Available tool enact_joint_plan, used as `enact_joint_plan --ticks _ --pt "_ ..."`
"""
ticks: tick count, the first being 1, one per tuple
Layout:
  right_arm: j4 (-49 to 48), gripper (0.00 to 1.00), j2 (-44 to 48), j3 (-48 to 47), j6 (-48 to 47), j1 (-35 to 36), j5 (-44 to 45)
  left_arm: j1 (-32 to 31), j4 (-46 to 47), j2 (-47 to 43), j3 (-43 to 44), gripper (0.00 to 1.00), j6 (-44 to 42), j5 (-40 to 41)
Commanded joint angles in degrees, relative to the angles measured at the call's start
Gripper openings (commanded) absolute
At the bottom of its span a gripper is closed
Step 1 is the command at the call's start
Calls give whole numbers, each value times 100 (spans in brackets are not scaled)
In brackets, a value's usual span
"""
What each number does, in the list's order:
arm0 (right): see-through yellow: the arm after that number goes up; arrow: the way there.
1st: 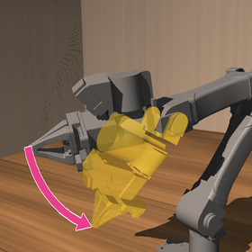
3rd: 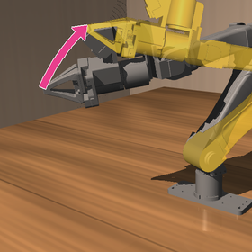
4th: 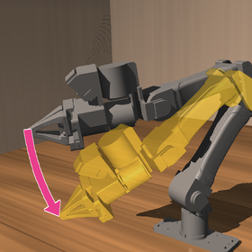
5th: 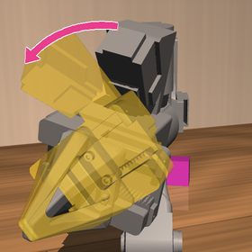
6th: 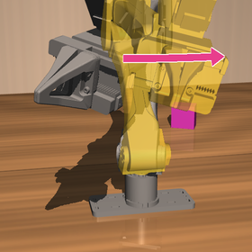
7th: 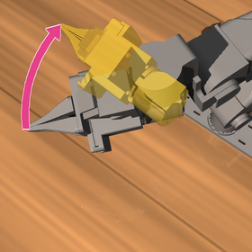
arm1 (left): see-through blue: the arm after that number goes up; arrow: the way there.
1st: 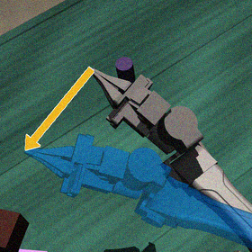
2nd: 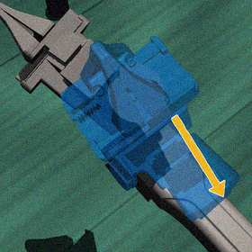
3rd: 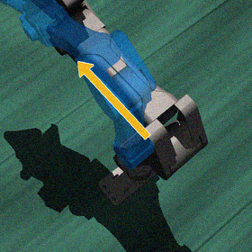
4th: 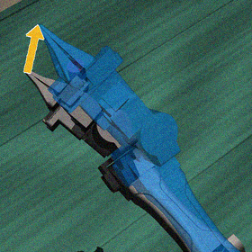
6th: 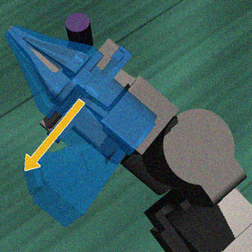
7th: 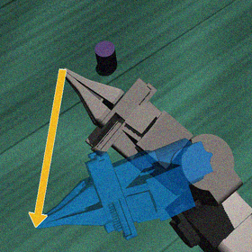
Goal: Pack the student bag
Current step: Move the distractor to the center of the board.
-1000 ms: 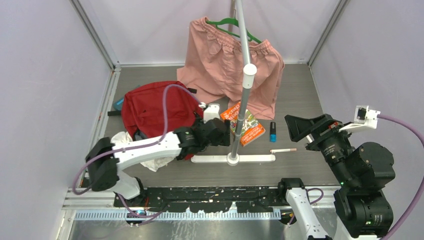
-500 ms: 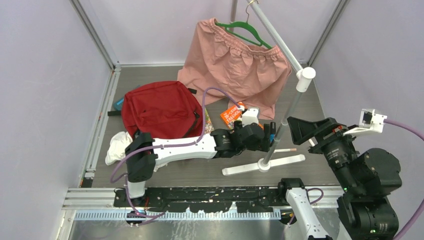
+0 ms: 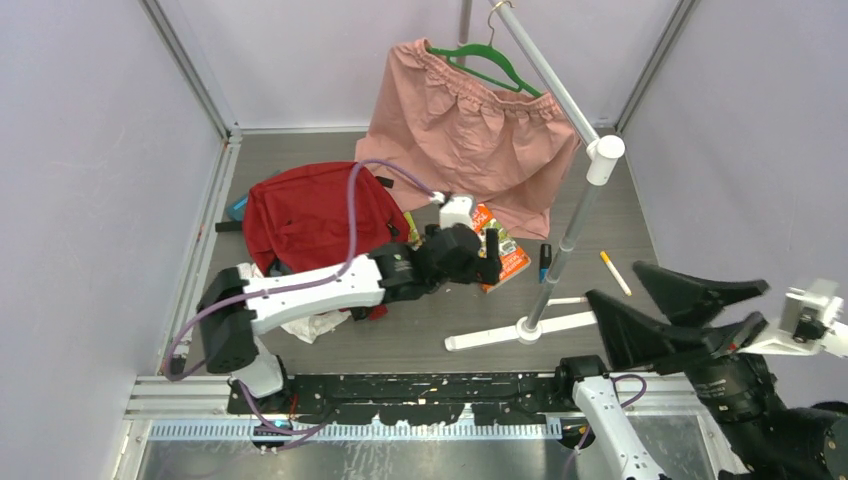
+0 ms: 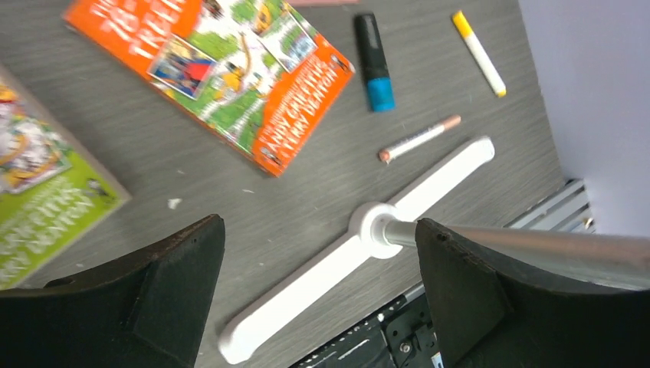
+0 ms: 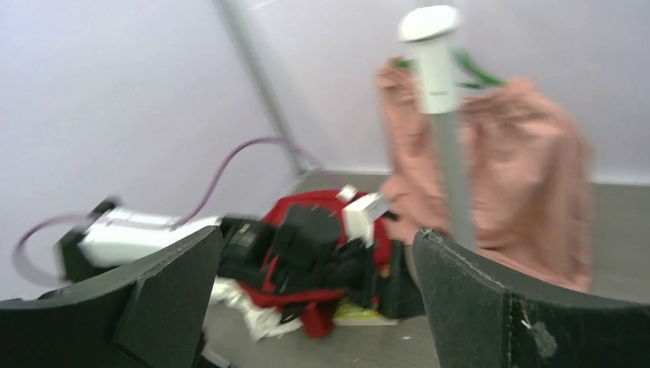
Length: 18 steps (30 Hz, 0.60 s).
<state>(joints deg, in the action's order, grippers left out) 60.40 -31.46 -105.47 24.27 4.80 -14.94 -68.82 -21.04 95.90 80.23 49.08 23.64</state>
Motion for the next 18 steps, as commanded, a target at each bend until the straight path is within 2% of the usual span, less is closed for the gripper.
enact_joint_plan --ticks 1,5,8,14,16,18 --pt "-1315 100 -238 879 564 27 -3029 620 83 -915 -307 95 10 -226" --pt "-2412 100 -42 2047 1461 52 -4296 1022 -265 -1542 -459 96 -378 52" --pt "-2621 100 121 2579 1691 91 -4434 1502 -536 -1917 -469 96 -582 56" --pt "-1937 100 221 3042 1348 -20 -3947 2158 -618 -2530 -680 96 -802 -105" --pt "-1767 100 284 3298 1342 -40 -3285 2276 -657 -2657 -737 96 -823 -97" --pt "-2047 100 448 3742 1612 -49 -2869 2352 -649 -2751 -789 96 -888 -143"
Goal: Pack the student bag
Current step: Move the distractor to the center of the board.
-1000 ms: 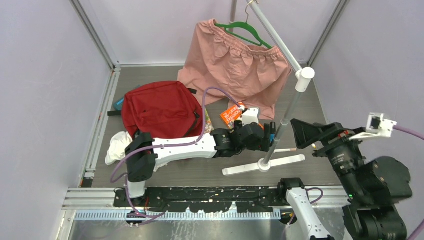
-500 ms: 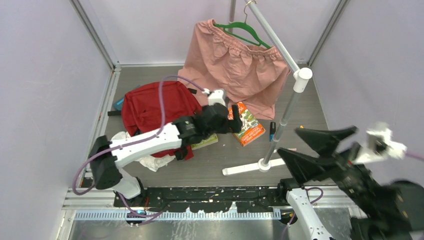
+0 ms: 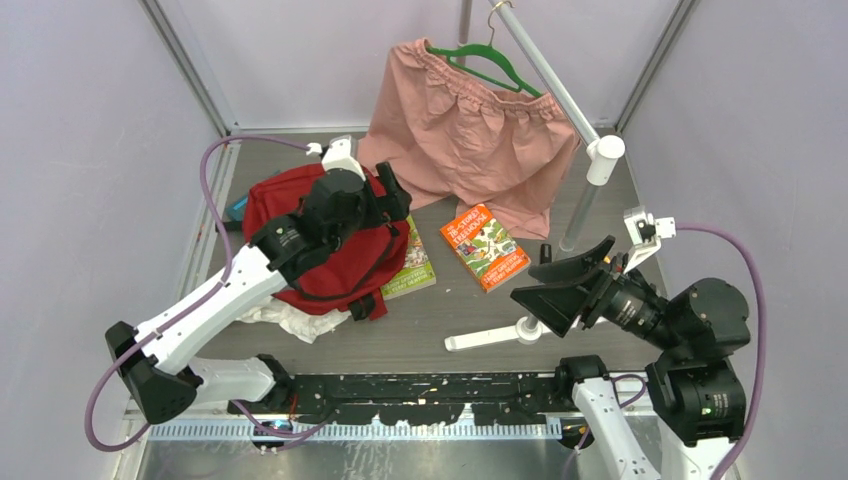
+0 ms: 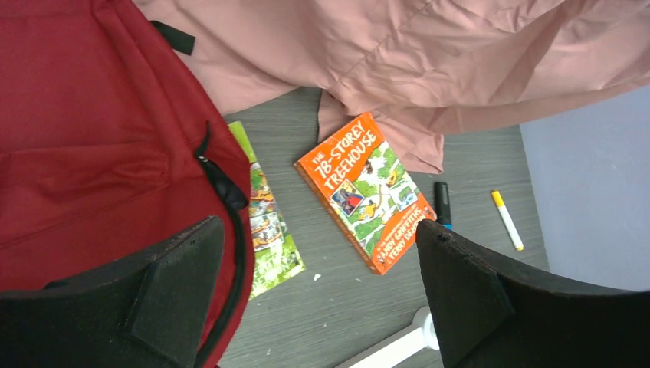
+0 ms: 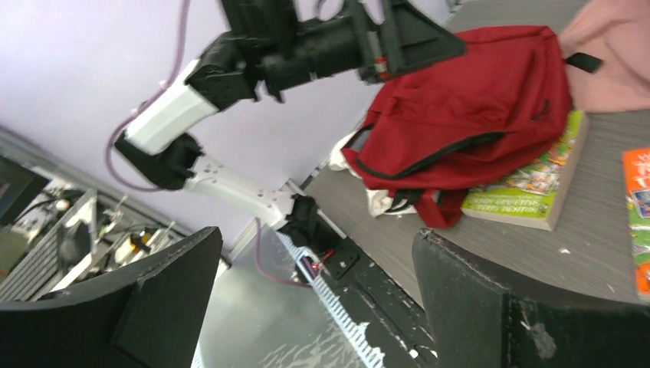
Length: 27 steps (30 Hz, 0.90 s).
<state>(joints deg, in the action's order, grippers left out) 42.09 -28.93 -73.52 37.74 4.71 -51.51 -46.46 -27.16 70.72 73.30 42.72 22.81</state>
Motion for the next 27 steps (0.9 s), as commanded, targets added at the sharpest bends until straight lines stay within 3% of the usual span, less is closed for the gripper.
enact_joint_plan --ticks 1,6,13,27 --pt "-355 100 348 767 371 -40 1128 144 -7 -256 -123 95 -283 -73" --pt "-188 100 924 1223 236 -107 2483 216 17 -252 -160 95 -278 -106" --pt "-1804 100 1376 2362 1722 -387 2352 233 32 -140 -185 95 -247 -209" --pt "-1949 100 1309 2550 1885 -392 2556 284 65 71 -217 95 -247 -334"
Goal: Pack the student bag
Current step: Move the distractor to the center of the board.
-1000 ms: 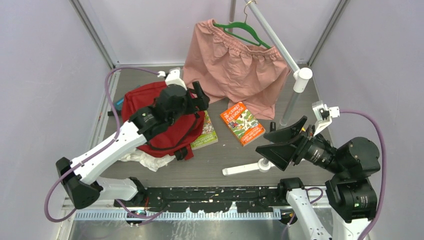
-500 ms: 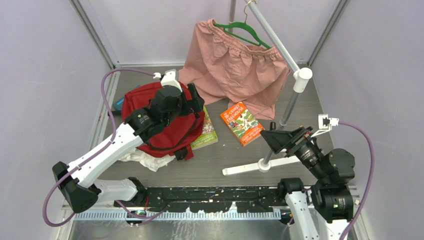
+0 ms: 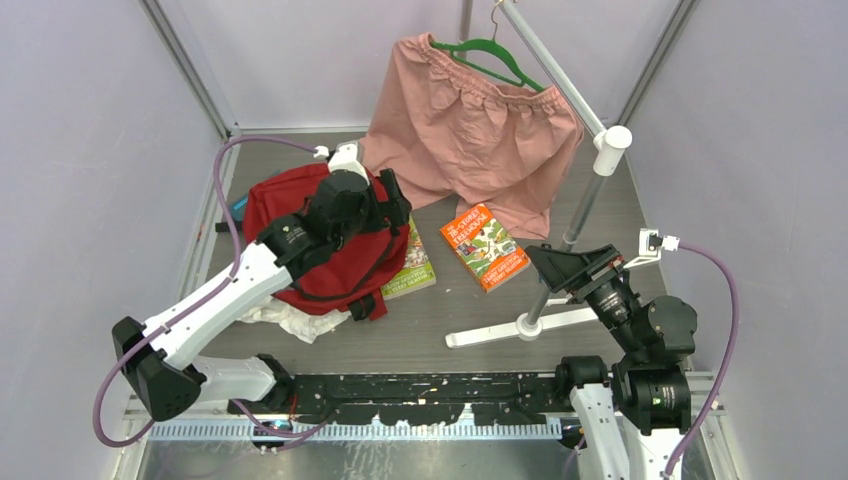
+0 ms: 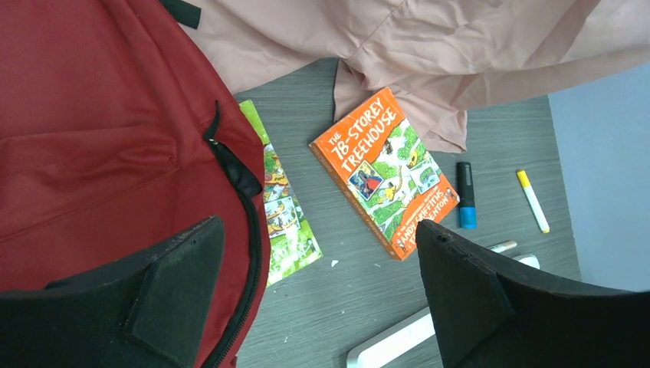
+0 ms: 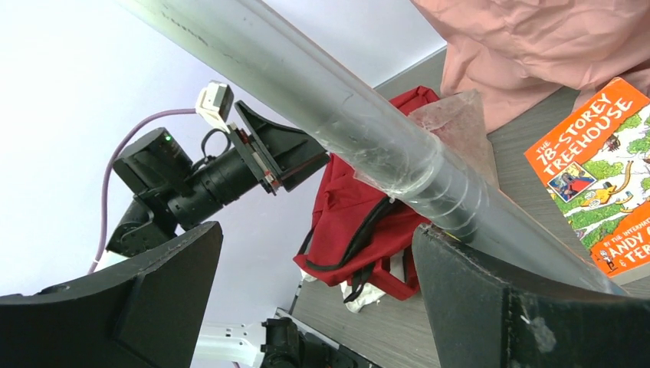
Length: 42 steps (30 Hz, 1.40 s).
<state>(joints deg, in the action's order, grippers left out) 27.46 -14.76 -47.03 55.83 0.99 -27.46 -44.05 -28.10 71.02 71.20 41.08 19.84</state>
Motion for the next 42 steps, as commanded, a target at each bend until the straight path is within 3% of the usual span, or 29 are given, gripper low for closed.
enact_joint_plan --ticks 1,7,13,17,23,28,35,38,42 --pt "-484 100 -117 -104 89 -20 138 50 158 50 -9 95 -83 -41" --pt "-599 100 -63 -417 266 -27 -559 102 119 132 50 95 -102 -98" --pt "-763 100 -438 -1586 346 -20 -2117 196 -90 78 169 95 -294 -129" --pt "-666 100 -907 -2503 137 -23 -2342 342 -239 -27 276 96 -399 -161" --pt "-512 100 -2592 -4774 -237 -137 -2428 472 -426 -260 470 97 -497 -171" --pt "-2033 100 -3680 -5884 860 -135 -2741 526 -461 -465 361 97 -494 -128" --pt "-909 100 -5673 -8987 660 -195 -2342 928 -744 -530 45 98 -110 -338" --pt "-1646 100 -6263 -9287 1296 -190 -2337 942 -789 -689 -110 98 -63 -330" --pt "-1940 100 -6805 -9582 1436 -119 -2463 943 -793 -976 -356 98 -28 -235"
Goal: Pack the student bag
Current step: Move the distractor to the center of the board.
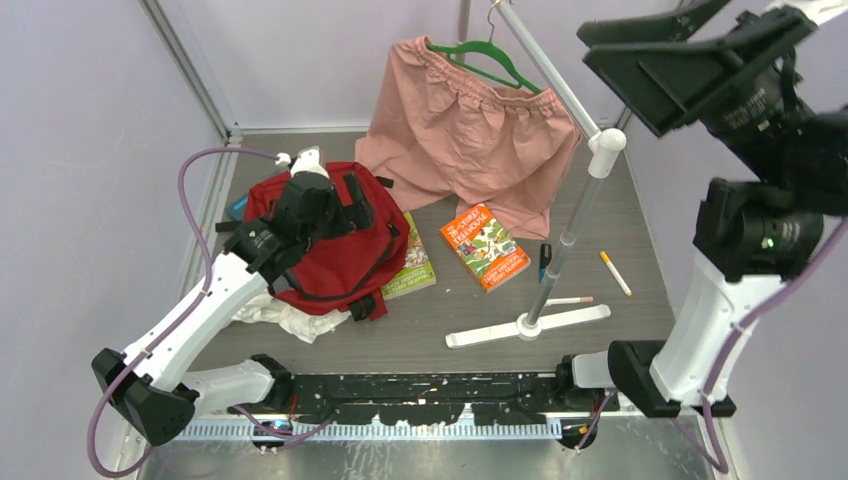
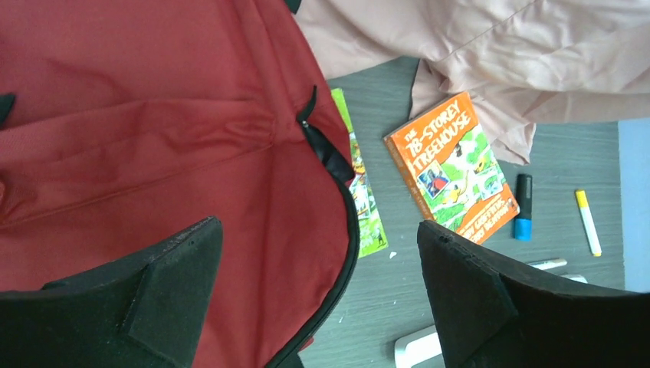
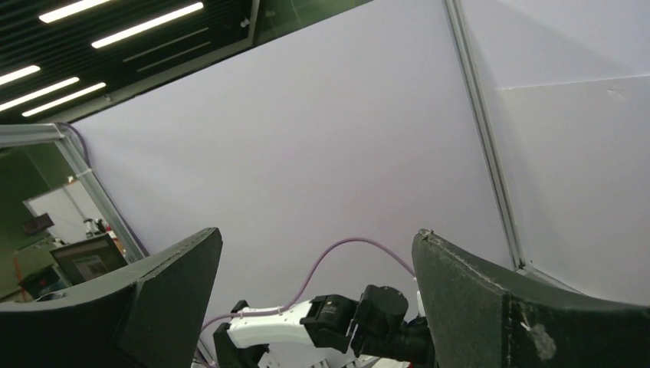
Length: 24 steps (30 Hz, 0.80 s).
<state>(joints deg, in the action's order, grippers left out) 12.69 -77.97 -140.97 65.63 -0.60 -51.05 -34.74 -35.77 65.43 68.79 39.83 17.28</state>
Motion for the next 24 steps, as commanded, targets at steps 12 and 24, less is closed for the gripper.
enact_joint_plan --ticks 12,24 --pt "3998 100 -1147 -521 -4122 4256 2020 11 -159 -369 -197 98 127 99" --pt "3869 100 -790 1676 -5286 6187 5561 70 -387 -696 -570 99 11 410"
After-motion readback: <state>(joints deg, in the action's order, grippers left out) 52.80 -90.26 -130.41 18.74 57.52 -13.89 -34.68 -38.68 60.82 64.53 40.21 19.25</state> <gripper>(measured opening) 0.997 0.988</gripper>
